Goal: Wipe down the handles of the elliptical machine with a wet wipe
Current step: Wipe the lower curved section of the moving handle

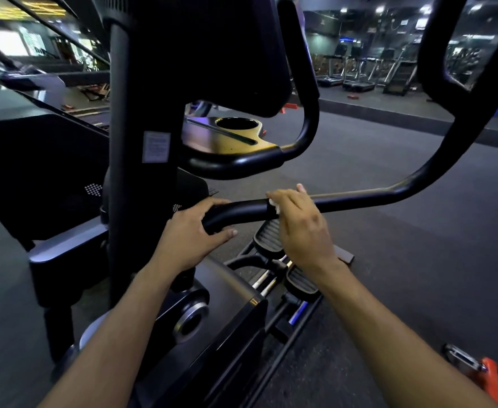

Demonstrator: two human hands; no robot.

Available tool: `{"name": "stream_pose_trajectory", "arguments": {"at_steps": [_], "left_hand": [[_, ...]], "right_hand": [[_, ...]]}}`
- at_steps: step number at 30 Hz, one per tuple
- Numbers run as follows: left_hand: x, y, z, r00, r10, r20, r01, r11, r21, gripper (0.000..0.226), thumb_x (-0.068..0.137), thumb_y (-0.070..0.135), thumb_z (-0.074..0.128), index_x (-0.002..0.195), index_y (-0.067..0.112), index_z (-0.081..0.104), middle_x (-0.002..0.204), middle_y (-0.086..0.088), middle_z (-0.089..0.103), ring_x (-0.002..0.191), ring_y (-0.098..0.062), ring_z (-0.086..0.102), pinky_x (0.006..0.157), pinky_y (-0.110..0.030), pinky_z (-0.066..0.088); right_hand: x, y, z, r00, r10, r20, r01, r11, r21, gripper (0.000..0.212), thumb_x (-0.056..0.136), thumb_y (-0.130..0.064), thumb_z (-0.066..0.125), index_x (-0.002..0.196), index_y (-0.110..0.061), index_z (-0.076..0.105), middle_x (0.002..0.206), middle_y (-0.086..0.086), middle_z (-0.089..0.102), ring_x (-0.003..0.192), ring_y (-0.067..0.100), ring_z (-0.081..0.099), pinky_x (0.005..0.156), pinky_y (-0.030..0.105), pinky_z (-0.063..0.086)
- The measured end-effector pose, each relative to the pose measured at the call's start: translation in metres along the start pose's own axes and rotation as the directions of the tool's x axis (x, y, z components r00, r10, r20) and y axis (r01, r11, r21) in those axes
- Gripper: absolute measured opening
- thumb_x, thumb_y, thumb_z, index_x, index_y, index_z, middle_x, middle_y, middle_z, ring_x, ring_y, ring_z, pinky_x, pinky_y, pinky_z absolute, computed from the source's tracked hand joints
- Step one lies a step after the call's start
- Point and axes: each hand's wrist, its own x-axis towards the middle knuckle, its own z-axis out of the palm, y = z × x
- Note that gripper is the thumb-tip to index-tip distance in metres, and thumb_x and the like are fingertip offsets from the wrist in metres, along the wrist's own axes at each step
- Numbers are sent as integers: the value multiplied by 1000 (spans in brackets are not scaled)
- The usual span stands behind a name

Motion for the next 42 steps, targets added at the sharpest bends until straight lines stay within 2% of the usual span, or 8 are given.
{"name": "stream_pose_trajectory", "arguments": {"at_steps": [8,15,19,23,28,33,37,42], "left_hand": [[-31,-34,8,987,-156,38,159,915,-370,44,82,21,88,115,37,64,92,9,76,89,-14,74,93,-47,58],[-36,-30,14,982,-187,-27,168,928,-334,40,84,32,86,118,32,64,93,23,72,88,0,69,79,-21,49],[-37,-36,16,982,-183,48,179,818,-547,43,84,59,73,118,34,66,101,-2,78,94,-20,76,90,-39,57],[-34,-36,18,959,-267,93,251,650,-717,73,92,84,32,122,27,68,99,-21,78,90,-33,75,83,-41,56],[-38,-39,14,913,-406,33,293,599,-746,79,102,70,18,111,13,70,94,-25,76,87,-38,74,77,-40,57],[-39,-42,11,875,-482,39,365,607,-706,76,100,74,18,93,27,78,92,-26,76,92,-45,74,99,-63,54],[-38,-41,11,863,-503,48,380,582,-719,79,103,71,16,94,23,78,94,-29,75,94,-46,74,101,-65,52],[-37,-43,10,855,-518,35,382,582,-718,85,101,75,14,105,18,77,100,-30,75,103,-51,70,100,-69,52]], "right_hand": [[-8,-6,6,999,-8,-36,8,1000,0,38,98,-1,42,129,-1,64,125,10,67,122,24,59,123,47,29],[8,-15,9,997,77,-29,-77,997,-15,31,92,3,49,115,-5,69,107,8,71,101,28,65,120,46,33],[-12,1,-2,978,-207,39,210,974,-85,42,96,6,43,134,0,60,132,14,63,125,29,58,120,48,32],[0,-4,4,1000,8,-6,-8,998,-55,42,91,7,45,128,-1,64,121,11,68,112,29,64,121,48,31],[-12,-10,2,953,-281,112,289,955,-66,51,95,-1,32,141,-1,55,143,13,57,136,27,51,122,48,29],[-3,-17,11,998,-47,34,48,998,-34,45,95,-5,35,131,-1,62,130,12,65,124,31,59,121,49,30],[-11,-19,7,958,-260,117,268,962,-58,57,89,8,38,144,0,52,146,14,54,140,28,47,124,49,24],[-4,-31,14,998,-40,44,40,999,-11,45,93,-1,38,131,-2,62,128,12,66,123,28,59,123,49,26]]}}
